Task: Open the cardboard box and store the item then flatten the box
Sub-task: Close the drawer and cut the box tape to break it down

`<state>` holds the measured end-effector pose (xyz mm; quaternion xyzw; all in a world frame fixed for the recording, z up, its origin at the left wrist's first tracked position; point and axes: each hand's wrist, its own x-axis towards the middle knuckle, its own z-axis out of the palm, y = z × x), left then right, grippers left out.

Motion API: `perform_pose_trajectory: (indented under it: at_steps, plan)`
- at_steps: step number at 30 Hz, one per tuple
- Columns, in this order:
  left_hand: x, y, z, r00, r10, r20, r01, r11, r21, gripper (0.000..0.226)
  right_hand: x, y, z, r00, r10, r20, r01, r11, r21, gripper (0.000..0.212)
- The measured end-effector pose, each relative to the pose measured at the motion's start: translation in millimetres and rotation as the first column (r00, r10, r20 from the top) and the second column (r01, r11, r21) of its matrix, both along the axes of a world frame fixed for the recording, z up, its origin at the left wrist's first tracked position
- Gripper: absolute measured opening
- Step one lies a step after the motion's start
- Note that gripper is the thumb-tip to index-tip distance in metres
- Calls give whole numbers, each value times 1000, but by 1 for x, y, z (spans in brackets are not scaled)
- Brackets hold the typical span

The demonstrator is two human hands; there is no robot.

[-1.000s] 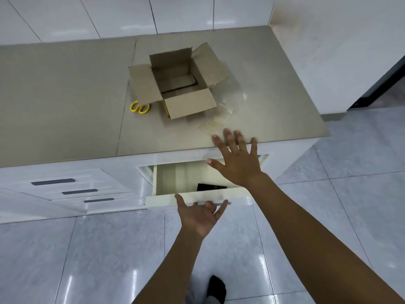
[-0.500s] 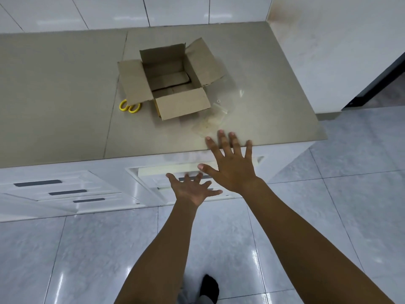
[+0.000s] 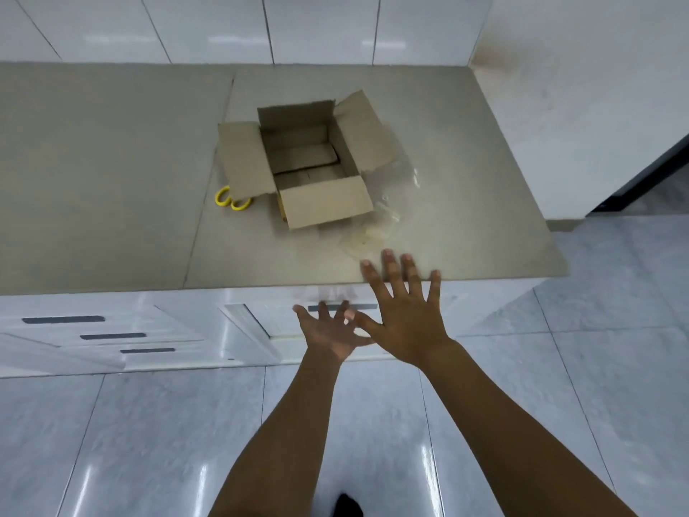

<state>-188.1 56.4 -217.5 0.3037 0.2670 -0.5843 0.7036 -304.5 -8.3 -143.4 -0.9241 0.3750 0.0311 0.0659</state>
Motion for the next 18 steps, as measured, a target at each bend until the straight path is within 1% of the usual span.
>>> perform_pose_trajectory:
  at_steps: [1, 2, 3, 4, 5, 6, 7, 8, 9, 10, 11, 12, 13, 14, 15, 16, 17, 18]
  plan:
    - [1, 5, 0, 998, -53, 19, 52, 998, 30, 76, -2, 1, 0, 1000, 3, -15, -2, 1000, 11, 80]
    - [5, 11, 6, 987, -142, 74, 137, 989, 62, 72, -1, 1, 6, 1000, 8, -25, -8, 1000, 14, 80]
    - [8, 19, 14, 953, -268, 139, 248, 958, 141, 66, -2, 1, 9, 999, 10, -32, -9, 1000, 23, 80]
    - [6, 30, 14, 894, -411, 179, 366, 899, 238, 61, -7, 2, 5, 998, 1, -55, 2, 999, 55, 81]
    - [5, 44, 15, 786, -580, 214, 494, 797, 349, 60, -11, 2, 3, 996, -8, -86, 16, 995, 96, 81]
    - [14, 56, 25, 634, -735, 241, 608, 666, 432, 60, -10, 1, 4, 996, -12, -91, 24, 991, 133, 81]
    - [28, 68, 41, 453, -848, 275, 685, 529, 502, 60, -6, -1, 11, 996, -24, -83, 38, 986, 165, 80]
    - [43, 77, 59, 272, -913, 304, 730, 402, 553, 58, -3, -2, 17, 996, -40, -75, 54, 979, 194, 78]
    - [60, 81, 79, 108, -936, 334, 749, 297, 592, 54, 4, -3, 25, 996, -56, -65, 69, 974, 216, 76]
    - [79, 83, 100, -18, -937, 349, 751, 218, 624, 49, 9, -4, 34, 996, -72, -58, 84, 967, 241, 75]
    - [98, 81, 123, -104, -928, 358, 737, 170, 654, 44, 14, -5, 43, 994, -92, -60, 104, 960, 261, 74]
    - [115, 77, 147, -163, -912, 376, 713, 155, 684, 38, 19, -7, 51, 992, -103, -79, 121, 954, 275, 75]
    - [128, 71, 168, -196, -891, 409, 682, 176, 710, 29, 22, -7, 57, 989, -97, -113, 126, 952, 281, 76]
    - [140, 64, 190, -206, -857, 472, 644, 245, 725, 19, 26, -8, 64, 984, -85, -156, 125, 955, 270, 77]
    - [149, 56, 209, -218, -807, 550, 579, 346, 738, 13, 31, -11, 72, 975, -74, -211, 129, 957, 261, 78]
    - [156, 49, 223, -277, -742, 611, 474, 447, 758, 11, 36, -15, 81, 961, -68, -267, 141, 954, 264, 76]
    - [162, 41, 235, -397, -663, 635, 345, 533, 773, 11, 41, -18, 90, 947, -66, -316, 157, 949, 273, 74]
    - [167, 32, 244, -530, -577, 622, 238, 603, 761, 15, 47, -23, 97, 935, -68, -349, 176, 941, 289, 71]
